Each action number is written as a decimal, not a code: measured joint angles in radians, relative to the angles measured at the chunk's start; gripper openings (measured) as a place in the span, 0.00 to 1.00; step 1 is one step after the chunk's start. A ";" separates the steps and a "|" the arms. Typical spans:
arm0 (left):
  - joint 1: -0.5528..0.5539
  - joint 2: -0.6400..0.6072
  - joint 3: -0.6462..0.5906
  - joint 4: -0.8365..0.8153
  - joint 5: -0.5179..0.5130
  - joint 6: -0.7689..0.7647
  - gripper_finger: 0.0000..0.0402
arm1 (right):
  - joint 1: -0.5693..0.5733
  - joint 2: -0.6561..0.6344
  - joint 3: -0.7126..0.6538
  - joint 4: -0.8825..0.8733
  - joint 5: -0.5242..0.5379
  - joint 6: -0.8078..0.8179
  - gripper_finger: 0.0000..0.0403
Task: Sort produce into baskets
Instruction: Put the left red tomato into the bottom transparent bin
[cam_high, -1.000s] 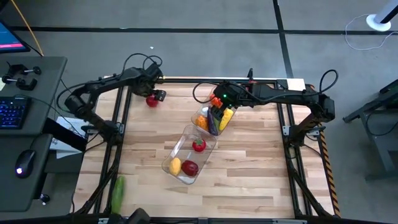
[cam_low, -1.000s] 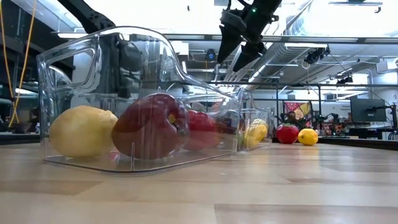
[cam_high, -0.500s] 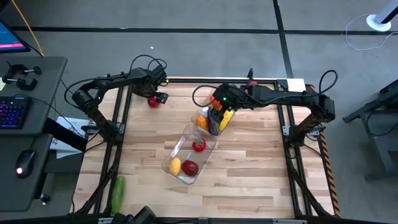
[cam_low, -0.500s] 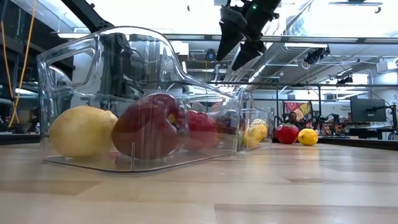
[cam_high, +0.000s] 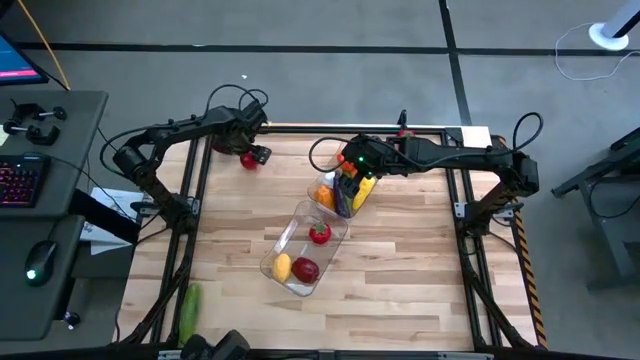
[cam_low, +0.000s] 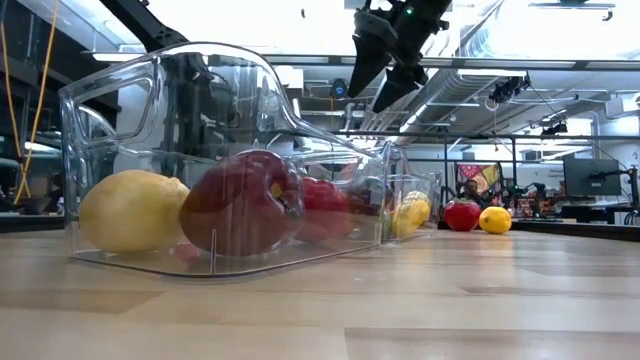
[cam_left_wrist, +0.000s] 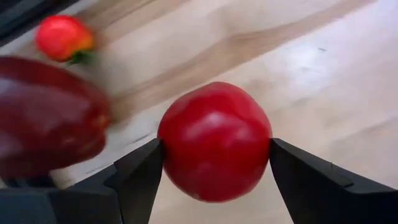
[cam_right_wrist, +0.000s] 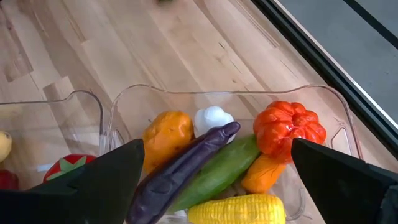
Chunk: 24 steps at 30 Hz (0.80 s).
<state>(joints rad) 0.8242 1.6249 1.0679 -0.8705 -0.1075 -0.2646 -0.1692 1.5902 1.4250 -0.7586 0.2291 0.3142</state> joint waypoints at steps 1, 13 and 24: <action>0.000 0.000 0.000 0.002 0.015 0.014 0.68 | 0.000 0.000 0.000 0.000 0.000 0.000 0.99; 0.002 0.050 0.000 0.002 0.081 0.024 0.88 | 0.000 0.000 0.000 0.000 0.000 0.000 0.99; 0.001 0.065 0.001 0.017 0.012 0.023 0.94 | 0.000 0.000 0.000 0.000 0.000 0.000 0.99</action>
<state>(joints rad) 0.8253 1.6897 1.0691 -0.8536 -0.0953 -0.2417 -0.1692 1.5902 1.4250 -0.7586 0.2291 0.3142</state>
